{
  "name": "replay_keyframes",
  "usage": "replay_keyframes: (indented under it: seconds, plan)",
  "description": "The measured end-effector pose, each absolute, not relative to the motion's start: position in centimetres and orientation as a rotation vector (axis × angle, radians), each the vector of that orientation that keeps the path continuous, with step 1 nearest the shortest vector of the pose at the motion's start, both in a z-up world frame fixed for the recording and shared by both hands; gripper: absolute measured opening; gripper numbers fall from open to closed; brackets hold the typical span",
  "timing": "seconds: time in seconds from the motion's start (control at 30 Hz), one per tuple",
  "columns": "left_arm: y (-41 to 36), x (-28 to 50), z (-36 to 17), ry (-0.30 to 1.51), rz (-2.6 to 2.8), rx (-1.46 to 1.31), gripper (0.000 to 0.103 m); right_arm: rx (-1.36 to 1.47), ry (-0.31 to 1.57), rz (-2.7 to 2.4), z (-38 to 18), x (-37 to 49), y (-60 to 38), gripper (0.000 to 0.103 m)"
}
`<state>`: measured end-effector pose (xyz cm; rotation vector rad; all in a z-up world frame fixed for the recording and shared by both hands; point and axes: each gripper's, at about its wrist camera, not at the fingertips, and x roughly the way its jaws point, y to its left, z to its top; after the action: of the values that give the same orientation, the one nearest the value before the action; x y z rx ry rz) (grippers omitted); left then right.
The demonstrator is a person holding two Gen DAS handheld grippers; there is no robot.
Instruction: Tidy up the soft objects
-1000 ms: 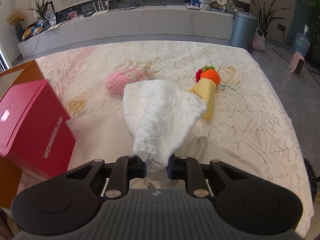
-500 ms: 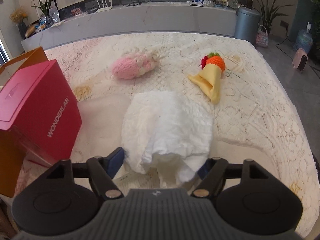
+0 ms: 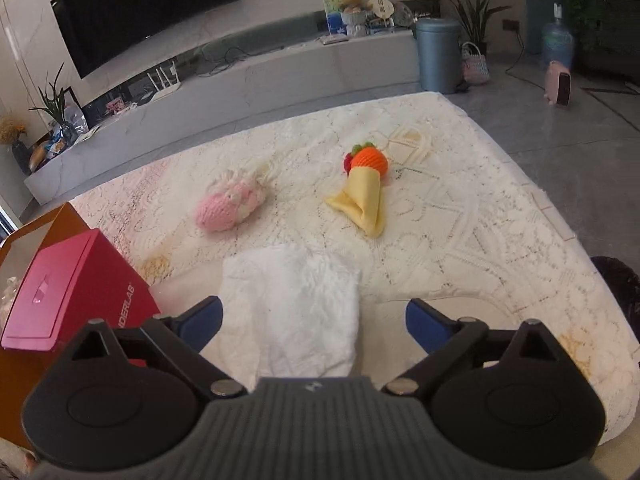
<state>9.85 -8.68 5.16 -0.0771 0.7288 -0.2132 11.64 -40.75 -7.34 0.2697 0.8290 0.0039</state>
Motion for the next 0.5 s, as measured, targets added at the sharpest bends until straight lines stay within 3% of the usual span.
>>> replay_keyframes:
  seconds: [0.17, 0.4, 0.43, 0.5]
  plan:
    - [-8.9, 9.7, 5.0, 0.732, -0.218, -0.077, 0.088, 0.314, 0.918, -0.071, -10.2, 15.1, -39.4, 0.099]
    - [-8.9, 9.7, 4.8, 0.749, -0.22, -0.073, 0.088, 0.072, 0.991, -0.043, -12.8, 17.9, -35.8, 0.098]
    - [-9.0, 9.7, 4.8, 0.75, -0.218, -0.069, 0.088, 0.031, 0.991, -0.035, -13.1, 17.9, -35.5, 0.097]
    - [-9.1, 9.6, 4.9, 0.748, -0.217, -0.063, 0.088, -0.033, 0.978, -0.023, -13.7, 17.7, -35.4, 0.085]
